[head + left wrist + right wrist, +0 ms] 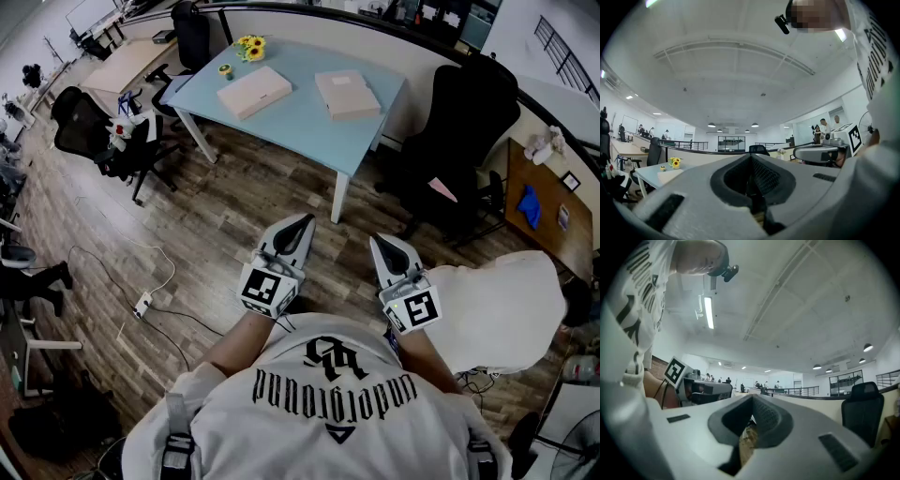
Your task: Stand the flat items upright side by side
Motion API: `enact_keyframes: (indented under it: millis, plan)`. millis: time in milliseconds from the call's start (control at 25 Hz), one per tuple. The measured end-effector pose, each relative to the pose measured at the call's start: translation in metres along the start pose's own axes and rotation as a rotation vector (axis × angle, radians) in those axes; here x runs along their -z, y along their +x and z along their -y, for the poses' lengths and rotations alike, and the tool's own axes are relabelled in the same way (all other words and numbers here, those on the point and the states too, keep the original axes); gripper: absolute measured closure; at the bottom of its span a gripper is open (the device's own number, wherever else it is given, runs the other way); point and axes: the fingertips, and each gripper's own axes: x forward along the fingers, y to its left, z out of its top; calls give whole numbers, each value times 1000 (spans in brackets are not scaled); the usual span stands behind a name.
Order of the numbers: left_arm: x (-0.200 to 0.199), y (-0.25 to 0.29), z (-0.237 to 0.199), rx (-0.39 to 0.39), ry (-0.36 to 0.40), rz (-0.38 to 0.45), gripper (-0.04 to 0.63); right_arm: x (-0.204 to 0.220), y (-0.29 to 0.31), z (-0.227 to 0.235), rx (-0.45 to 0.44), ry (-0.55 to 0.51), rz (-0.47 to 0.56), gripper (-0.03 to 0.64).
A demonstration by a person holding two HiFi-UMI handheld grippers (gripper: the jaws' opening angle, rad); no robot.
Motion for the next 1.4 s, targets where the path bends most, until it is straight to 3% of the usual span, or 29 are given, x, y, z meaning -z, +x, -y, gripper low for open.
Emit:
enact_keyframes:
  millis: [600,1040,1120,1160,1200,1240,1400]
  plan:
    - [1,6,-1,0,-3,-12,595,-2,-2,3,-3,-3,0,612]
    - [11,16,-60,-25,-24,-22,585,10,53,12,0,11,-16,611]
    - [17,19,-78,-31,-40,-28,507,17,70,16,19,35,-25,609]
    - [21,21,-89,-35,-49,-33,470,22,80,18,25,51,-34,580]
    - [25,22,-101,-38,-59,-37,423,27,91,19,30,68,-45,468]
    - [29,24,-113,-39,-68,-42,388,32,102,20,33,82,-56,421]
    - [41,35,-161,-10,-92,-67,286,42,152,23,46,115,-74,356]
